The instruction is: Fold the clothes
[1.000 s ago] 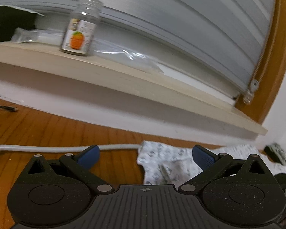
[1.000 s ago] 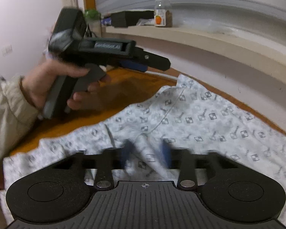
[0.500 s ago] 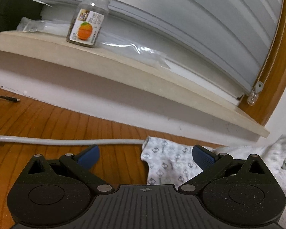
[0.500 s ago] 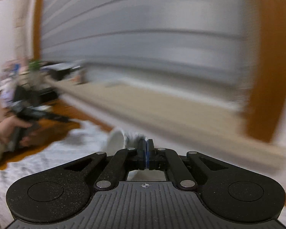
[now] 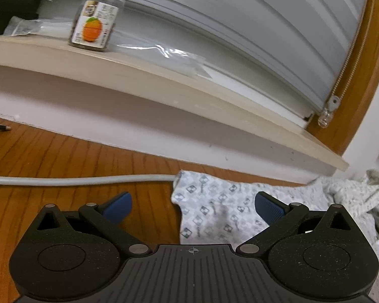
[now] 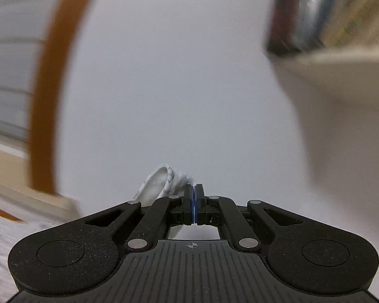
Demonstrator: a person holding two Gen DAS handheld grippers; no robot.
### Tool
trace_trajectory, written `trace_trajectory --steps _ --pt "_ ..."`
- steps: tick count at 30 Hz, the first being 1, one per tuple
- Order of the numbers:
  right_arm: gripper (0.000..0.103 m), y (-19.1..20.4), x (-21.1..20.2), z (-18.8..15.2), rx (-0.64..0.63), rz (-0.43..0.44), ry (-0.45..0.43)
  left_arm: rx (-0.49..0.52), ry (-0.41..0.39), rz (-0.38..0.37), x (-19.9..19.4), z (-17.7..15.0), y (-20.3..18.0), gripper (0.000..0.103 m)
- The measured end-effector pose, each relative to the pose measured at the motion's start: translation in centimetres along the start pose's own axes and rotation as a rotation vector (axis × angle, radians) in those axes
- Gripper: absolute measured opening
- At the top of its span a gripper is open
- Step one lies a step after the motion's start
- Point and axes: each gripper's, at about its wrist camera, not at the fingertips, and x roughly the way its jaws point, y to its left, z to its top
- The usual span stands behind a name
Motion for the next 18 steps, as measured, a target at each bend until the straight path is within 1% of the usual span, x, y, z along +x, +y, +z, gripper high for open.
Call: trace_trajectory --steps 1,3,4,6,10,12,13,15,16,18 --pt "0.008 -0.3 0.8 -0.8 0.010 -0.030 0.025 0.000 0.003 -0.004 0.0 0.0 0.0 0.103" --pt "0.019 0.1 1.9 -2.7 0.046 0.002 0.054 -0.002 0.009 -0.011 0.1 -0.1 -0.1 0.103" --pt "0.027 0.9 2.5 -3.6 0.051 0.041 0.070 -0.004 0.012 -0.012 0.2 -0.1 -0.1 0.103" --pt "0.029 3.1 3.5 -5.0 0.042 0.115 0.093 -0.006 0.021 -0.013 0.3 -0.1 -0.1 0.103" --pt "0.030 9.1 5.8 -6.6 0.010 0.302 0.136 0.001 0.047 -0.028 0.8 -0.1 -0.3 0.103" --pt "0.032 12.0 7.1 -7.1 -0.007 0.396 0.161 0.021 0.061 -0.041 1.0 -0.1 -0.6 0.103" --pt "0.038 13.4 7.8 -7.4 -0.015 0.444 0.173 0.043 0.068 -0.040 1.2 -0.1 -1.0 0.103" --pt "0.039 16.2 9.2 -7.9 -0.032 0.532 0.198 0.099 0.076 -0.006 1.6 0.1 -1.8 0.103" --pt "0.040 17.2 10.0 -7.8 -0.037 0.544 0.210 0.126 0.080 0.014 1.8 0.3 -2.3 0.103" --pt "0.040 18.9 11.2 -7.7 -0.040 0.570 0.244 0.164 0.092 0.023 2.3 0.9 -2.6 0.103"
